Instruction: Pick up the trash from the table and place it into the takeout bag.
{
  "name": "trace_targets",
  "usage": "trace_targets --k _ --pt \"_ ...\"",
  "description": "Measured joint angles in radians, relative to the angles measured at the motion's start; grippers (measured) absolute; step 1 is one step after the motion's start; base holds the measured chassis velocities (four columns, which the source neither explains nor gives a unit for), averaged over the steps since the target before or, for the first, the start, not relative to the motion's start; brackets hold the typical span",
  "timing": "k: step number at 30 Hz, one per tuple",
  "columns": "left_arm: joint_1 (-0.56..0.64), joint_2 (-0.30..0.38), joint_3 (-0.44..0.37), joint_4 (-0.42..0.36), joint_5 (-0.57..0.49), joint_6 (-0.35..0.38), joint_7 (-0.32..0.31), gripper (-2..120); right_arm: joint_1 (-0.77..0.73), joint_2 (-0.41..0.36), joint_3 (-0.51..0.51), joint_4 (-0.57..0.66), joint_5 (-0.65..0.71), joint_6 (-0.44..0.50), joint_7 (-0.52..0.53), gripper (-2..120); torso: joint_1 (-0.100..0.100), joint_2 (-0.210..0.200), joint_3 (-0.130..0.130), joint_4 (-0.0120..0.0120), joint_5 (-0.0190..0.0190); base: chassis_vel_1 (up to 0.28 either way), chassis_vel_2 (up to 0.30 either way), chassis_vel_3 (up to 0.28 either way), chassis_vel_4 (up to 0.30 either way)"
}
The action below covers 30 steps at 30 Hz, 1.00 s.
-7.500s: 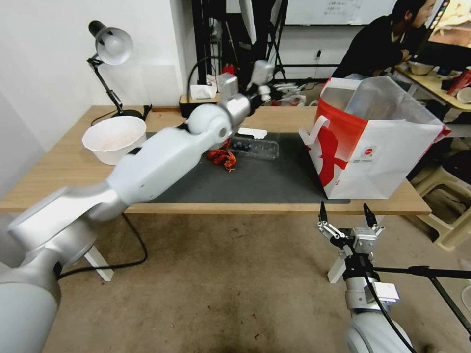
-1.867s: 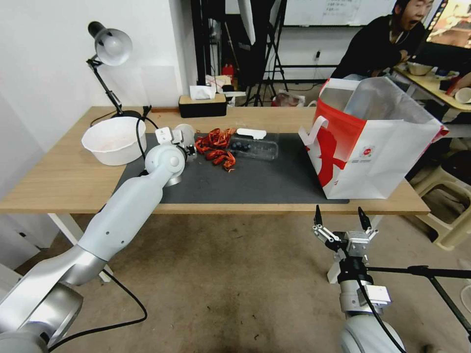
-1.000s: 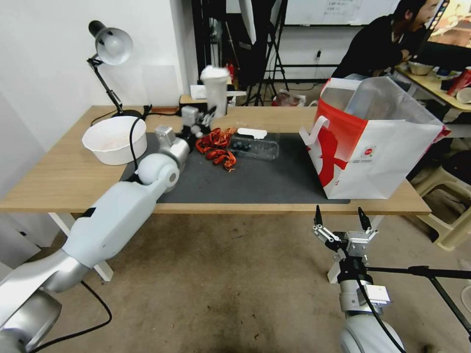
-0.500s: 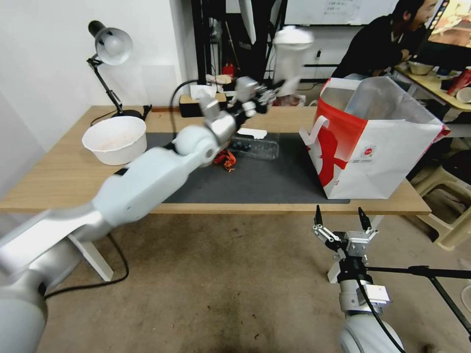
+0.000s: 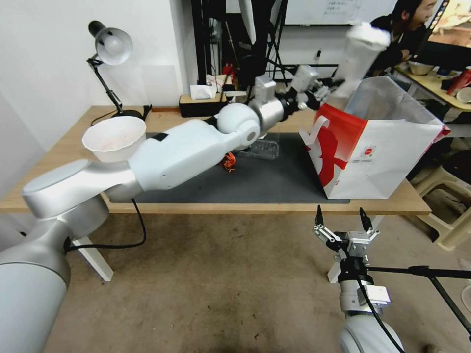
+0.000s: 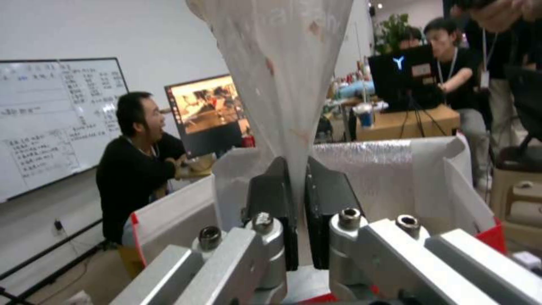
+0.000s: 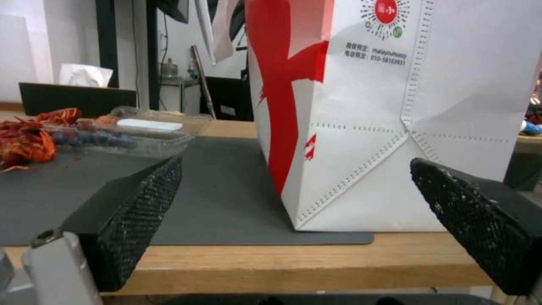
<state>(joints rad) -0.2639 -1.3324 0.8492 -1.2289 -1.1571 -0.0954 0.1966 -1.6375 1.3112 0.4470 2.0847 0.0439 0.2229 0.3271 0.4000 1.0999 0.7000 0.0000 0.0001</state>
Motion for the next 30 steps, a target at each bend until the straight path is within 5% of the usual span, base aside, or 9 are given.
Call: trace_targets --k 16,30 --pt "-0.073 -0.061 0.045 0.093 0.001 0.092 0.053 3 0.003 0.009 0.004 0.000 0.004 0.012 0.001 100 0.000 0.000 0.000 0.0000 -0.0001 0.000 0.000 0.000 0.000" --pt "-0.068 -0.072 0.011 0.099 0.007 0.094 0.041 55 0.008 0.005 0.011 -0.003 0.012 0.015 0.003 100 0.000 0.000 0.000 0.0000 -0.0001 0.000 0.000 0.000 0.000"
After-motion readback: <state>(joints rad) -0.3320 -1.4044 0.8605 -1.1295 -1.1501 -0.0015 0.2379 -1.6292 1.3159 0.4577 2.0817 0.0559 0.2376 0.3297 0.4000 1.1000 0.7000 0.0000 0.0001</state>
